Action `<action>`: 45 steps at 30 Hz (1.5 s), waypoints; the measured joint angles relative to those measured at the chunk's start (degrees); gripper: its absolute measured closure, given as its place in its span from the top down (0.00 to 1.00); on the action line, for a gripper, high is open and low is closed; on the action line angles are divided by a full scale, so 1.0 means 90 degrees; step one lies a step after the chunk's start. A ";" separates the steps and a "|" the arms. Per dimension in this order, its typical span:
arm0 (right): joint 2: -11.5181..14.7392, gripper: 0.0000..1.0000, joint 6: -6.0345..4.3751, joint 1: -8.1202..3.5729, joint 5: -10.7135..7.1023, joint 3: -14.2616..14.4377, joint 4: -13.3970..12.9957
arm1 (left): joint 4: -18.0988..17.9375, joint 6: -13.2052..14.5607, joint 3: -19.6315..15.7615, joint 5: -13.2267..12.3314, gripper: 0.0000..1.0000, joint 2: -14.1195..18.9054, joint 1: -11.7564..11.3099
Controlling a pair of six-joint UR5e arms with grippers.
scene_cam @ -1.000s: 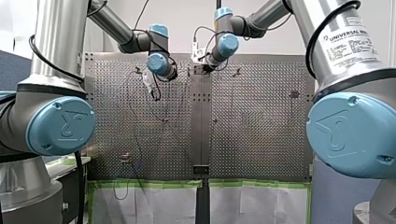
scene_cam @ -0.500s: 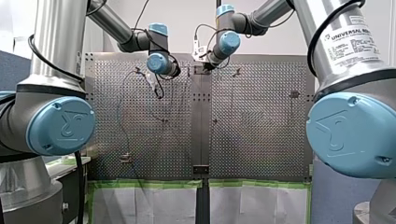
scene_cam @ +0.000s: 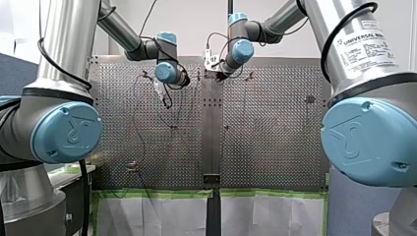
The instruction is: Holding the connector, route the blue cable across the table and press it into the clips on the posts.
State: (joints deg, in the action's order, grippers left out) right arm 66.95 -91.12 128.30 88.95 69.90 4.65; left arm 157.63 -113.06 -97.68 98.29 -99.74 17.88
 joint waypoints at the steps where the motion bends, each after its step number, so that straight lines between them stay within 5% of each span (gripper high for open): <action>1: 0.0000 0.00 -0.0006 -0.0014 -0.0024 -0.0012 0.0000 | 0.0003 0.0011 0.0007 0.0003 0.01 -0.0017 -0.0002; 19: -0.0013 0.00 -0.0146 -0.0234 -0.0492 -0.0267 -0.0011 | 0.0044 0.0237 0.0458 0.0069 0.01 -0.0113 -0.0169; 29: -0.0036 0.00 -0.0189 -0.0290 -0.0531 -0.0289 -0.0020 | 0.0166 0.0256 0.0857 -0.0169 0.01 -0.0664 -0.0369; 45: -0.0300 0.00 -0.0209 -0.0711 -0.0657 -0.0395 -0.0059 | 0.0483 0.0273 0.1410 -0.0300 0.01 -0.0784 -0.0560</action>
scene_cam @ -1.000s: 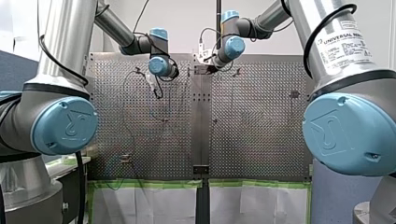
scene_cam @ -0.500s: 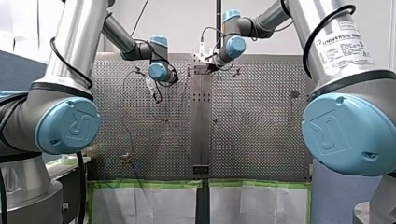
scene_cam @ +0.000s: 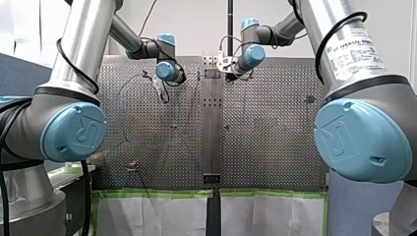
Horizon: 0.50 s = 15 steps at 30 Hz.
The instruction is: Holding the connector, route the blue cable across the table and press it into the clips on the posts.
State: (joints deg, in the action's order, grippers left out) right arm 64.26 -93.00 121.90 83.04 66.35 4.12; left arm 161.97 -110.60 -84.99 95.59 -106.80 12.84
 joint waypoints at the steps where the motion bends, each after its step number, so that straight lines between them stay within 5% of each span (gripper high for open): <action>1: -0.0001 0.00 0.0000 -0.0010 -0.0008 0.0000 0.0000 | 0.0010 0.0006 0.0000 -0.0001 0.01 -0.0001 0.0000; 7: -0.0007 0.00 0.0019 -0.0041 -0.0041 -0.0002 -0.0008 | 0.0109 0.0081 -0.0003 -0.0006 0.01 -0.0001 0.0033; 8: -0.0007 0.00 0.0026 -0.0041 -0.0042 -0.0002 -0.0009 | 0.0141 0.0127 -0.0004 -0.0016 0.22 -0.0001 0.0051; 9: -0.0007 0.00 0.0035 -0.0043 -0.0044 -0.0003 -0.0012 | 0.0173 0.0163 -0.0004 -0.0032 0.22 0.0000 0.0066; 11: -0.0007 0.00 0.0045 -0.0048 -0.0045 -0.0002 -0.0013 | 0.0271 0.0242 -0.0005 -0.0065 0.51 0.0002 0.0099; 12: -0.0006 0.00 0.0052 -0.0055 -0.0045 -0.0002 -0.0015 | 0.0321 0.0279 -0.0005 -0.0070 0.51 0.0003 0.0112; 14: -0.0001 0.00 0.0065 -0.0063 -0.0045 -0.0002 -0.0017 | 0.0453 0.0385 -0.0006 -0.0039 0.97 0.0005 0.0142; 15: 0.0005 0.00 0.0072 -0.0068 -0.0045 -0.0002 -0.0018 | 0.0508 0.0432 -0.0007 -0.0013 0.97 0.0008 0.0154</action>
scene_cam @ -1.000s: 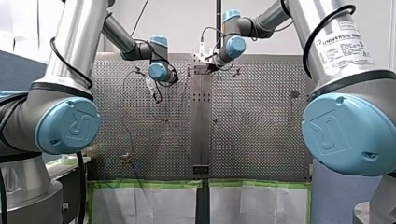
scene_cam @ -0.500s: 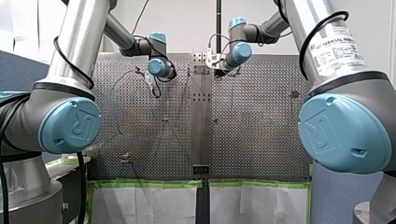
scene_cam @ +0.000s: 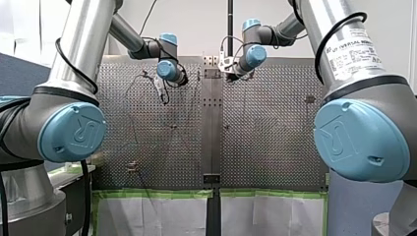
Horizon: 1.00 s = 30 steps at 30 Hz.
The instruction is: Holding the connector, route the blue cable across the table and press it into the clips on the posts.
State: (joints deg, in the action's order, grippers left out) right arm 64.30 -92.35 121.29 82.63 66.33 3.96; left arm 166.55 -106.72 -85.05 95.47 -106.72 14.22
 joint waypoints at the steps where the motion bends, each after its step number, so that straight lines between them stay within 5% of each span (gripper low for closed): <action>1: 0.0003 0.00 0.0005 -0.0005 0.0000 0.0000 -0.0001 | 0.0061 0.0046 0.0000 0.0023 0.97 0.0005 0.0011; 10: 0.0050 0.00 0.0015 -0.0100 0.0018 -0.0004 -0.0002 | 0.0656 0.0199 -0.0154 0.0274 1.00 0.0238 0.0185; 17: 0.0057 0.00 0.0015 -0.0173 0.0019 -0.0002 0.0000 | 0.0928 0.0196 -0.0325 0.0210 1.00 0.0500 0.0372; 30: 0.0084 0.00 0.0016 -0.0212 0.0013 -0.0001 0.0009 | 0.0995 0.0138 -0.0630 0.0242 1.00 0.1010 0.0683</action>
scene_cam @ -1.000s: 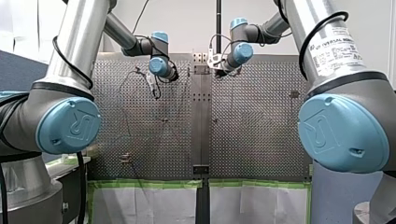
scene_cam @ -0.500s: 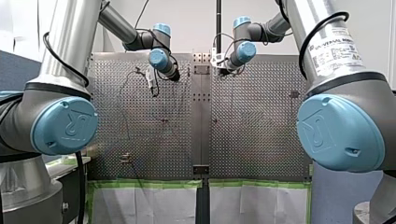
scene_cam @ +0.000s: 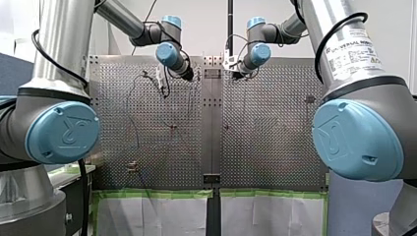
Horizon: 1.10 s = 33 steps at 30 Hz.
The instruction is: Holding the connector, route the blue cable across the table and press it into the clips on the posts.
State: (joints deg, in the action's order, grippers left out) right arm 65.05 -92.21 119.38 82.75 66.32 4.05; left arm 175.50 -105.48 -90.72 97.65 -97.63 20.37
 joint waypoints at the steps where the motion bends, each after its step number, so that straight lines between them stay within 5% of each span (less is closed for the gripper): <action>1: 0.0003 0.00 0.0000 -0.0004 0.0000 0.0000 0.0000 | -0.0004 -0.0005 -0.0030 -0.0001 1.00 0.0056 0.0020; 9: 0.0042 0.00 -0.0007 -0.0036 0.0006 0.0000 -0.0001 | -0.0004 0.0057 -0.0129 0.0043 1.00 0.0335 0.0289; 15: 0.0064 0.00 -0.0018 -0.0062 0.0007 -0.0001 -0.0002 | -0.0269 0.0036 -0.0051 0.0357 1.00 0.0282 0.0657; 24: 0.0067 0.00 -0.0036 -0.0065 0.0007 0.0000 -0.0001 | -0.0121 0.0066 0.0454 0.0850 1.00 -0.0165 0.1242; 33: 0.0067 0.00 -0.0048 -0.0064 0.0014 0.0000 -0.0002 | 0.0118 0.0116 0.1052 0.1118 1.00 -0.0648 0.1348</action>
State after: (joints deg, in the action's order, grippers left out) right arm 65.66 -92.64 118.80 82.87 66.32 4.03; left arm 176.56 -104.43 -81.26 107.71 -103.46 32.50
